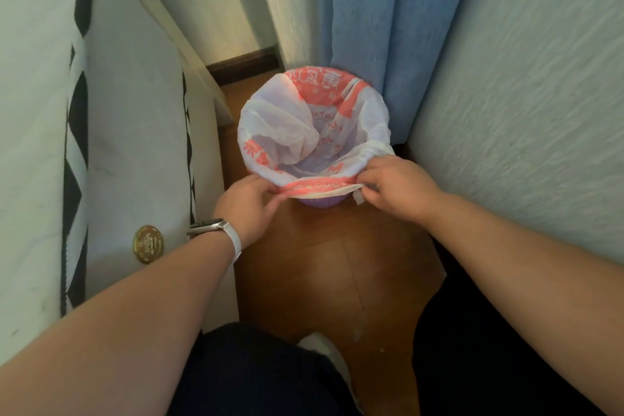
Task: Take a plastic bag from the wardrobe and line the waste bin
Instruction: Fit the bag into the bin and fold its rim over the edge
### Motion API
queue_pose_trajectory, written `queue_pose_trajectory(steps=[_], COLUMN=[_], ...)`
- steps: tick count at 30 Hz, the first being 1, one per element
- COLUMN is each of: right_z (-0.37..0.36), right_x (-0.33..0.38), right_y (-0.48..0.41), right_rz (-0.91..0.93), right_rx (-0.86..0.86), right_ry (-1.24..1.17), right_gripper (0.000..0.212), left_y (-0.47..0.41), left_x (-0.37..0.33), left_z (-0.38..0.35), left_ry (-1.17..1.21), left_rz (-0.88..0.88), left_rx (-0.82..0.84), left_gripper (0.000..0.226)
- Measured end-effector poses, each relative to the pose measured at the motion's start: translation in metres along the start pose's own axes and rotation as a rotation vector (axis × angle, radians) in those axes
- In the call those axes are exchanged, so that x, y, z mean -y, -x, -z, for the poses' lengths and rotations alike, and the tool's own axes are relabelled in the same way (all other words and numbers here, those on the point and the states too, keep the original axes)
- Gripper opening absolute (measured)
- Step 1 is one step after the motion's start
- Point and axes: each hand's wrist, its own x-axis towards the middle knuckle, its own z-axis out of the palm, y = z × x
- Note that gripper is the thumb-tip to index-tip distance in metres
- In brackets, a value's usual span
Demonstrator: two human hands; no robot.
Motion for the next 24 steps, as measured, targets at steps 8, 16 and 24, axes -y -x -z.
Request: queue_pose_trajectory(steps=[8,16,24], right_z=[-0.009,-0.016,-0.014], right_x=[-0.003,0.000,0.002], right_y=[-0.006,-0.010,-0.010], right_rz=[0.037,0.067,0.009], right_rx=[0.041,0.147,0.248], right_ry=[0.001,0.034,0.032], right_gripper=[0.021,0.023,0.024], left_y=[-0.011,-0.012,-0.015], left_x=[-0.002,-0.006,-0.008], left_z=[-0.013,-0.019,-0.014], left_ry=[0.375,0.594,0.768], left_rz=[0.310,0.390,0.481], left_rx=[0.063,0.087,0.077], left_gripper=[0.033,0.013,0.029])
